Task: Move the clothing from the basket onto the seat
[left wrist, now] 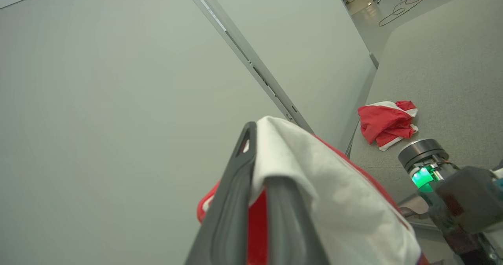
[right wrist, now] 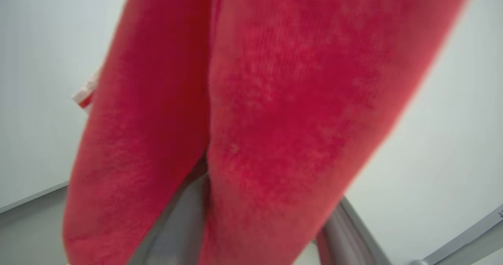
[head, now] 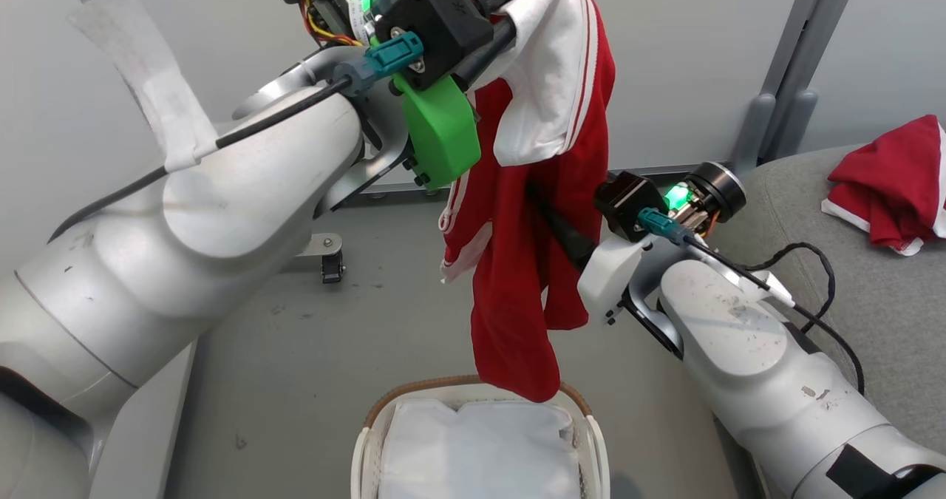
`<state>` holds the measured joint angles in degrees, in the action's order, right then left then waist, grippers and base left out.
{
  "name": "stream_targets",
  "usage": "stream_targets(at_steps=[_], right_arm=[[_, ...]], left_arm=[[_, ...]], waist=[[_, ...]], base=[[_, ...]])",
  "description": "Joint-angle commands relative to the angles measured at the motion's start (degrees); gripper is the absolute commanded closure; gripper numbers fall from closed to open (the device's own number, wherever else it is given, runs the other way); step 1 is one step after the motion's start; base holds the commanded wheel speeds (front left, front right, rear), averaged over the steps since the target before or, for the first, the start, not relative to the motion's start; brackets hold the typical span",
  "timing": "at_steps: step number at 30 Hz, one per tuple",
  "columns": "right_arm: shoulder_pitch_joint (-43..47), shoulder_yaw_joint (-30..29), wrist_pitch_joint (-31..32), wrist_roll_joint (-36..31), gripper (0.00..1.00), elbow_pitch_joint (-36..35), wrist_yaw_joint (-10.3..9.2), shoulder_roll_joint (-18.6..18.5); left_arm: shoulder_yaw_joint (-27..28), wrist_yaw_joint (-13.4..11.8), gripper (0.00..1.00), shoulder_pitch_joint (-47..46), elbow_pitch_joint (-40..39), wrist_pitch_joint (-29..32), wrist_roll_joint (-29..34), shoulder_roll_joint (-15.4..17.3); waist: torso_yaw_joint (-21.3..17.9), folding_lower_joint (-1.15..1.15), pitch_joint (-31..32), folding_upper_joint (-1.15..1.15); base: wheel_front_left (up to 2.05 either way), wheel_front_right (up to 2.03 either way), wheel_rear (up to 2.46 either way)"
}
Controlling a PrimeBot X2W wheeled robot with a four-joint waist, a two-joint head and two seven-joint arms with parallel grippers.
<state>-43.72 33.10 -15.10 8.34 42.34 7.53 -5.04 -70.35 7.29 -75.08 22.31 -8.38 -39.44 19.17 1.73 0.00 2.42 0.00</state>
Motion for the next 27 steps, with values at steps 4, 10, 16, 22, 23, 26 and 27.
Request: stream_targets(at_steps=[4,10,16,22,23,26,27], right_arm=[[0.17,1.04,-0.09,3.32,1.00,0.34,-0.08,-0.52],[1.33,0.73,-0.09,6.01,1.00,-1.22,-0.08,-1.45],[3.21,-2.51,-0.10,6.36,1.00,-2.56,-0.08,-2.67],[5.36,-6.08,-0.10,5.41,1.00,-3.77,-0.08,-3.29],[5.72,-6.50,-0.10,5.24,1.00,-3.89,-0.08,-3.45],[6.65,-8.40,-0.10,4.54,1.00,-4.39,-0.08,-3.88],[6.82,-8.97,-0.10,4.41,1.00,-4.52,-0.08,-3.97]], left_arm=[[-0.03,0.07,1.00,2.31,0.78,-0.51,-1.66,1.20],[1.48,-0.78,0.11,8.80,2.11,-2.59,-6.48,2.48],[2.10,-2.12,0.00,17.37,4.32,-5.27,-9.16,3.65],[3.93,-3.25,0.00,27.10,6.10,-6.65,-12.01,2.85],[4.37,-3.29,0.00,28.32,6.20,-6.76,-12.29,2.52],[5.80,-3.33,0.00,32.89,6.11,-6.96,-12.81,1.70],[6.33,-3.35,0.00,34.05,5.95,-6.94,-12.48,1.53]], waist=[[0.40,0.00,-0.24,0.00],[0.40,0.00,-0.35,0.00],[0.35,0.00,0.12,0.00],[0.65,0.00,0.78,0.00],[0.73,0.00,0.87,0.00],[0.90,0.00,1.22,0.00],[0.91,0.00,1.26,0.00]], base=[[0.00,0.00,0.00],[0.00,0.00,0.00],[0.00,0.00,0.00],[0.00,0.00,0.00],[0.00,0.00,0.00],[0.00,0.00,0.00],[0.00,0.00,0.00]])
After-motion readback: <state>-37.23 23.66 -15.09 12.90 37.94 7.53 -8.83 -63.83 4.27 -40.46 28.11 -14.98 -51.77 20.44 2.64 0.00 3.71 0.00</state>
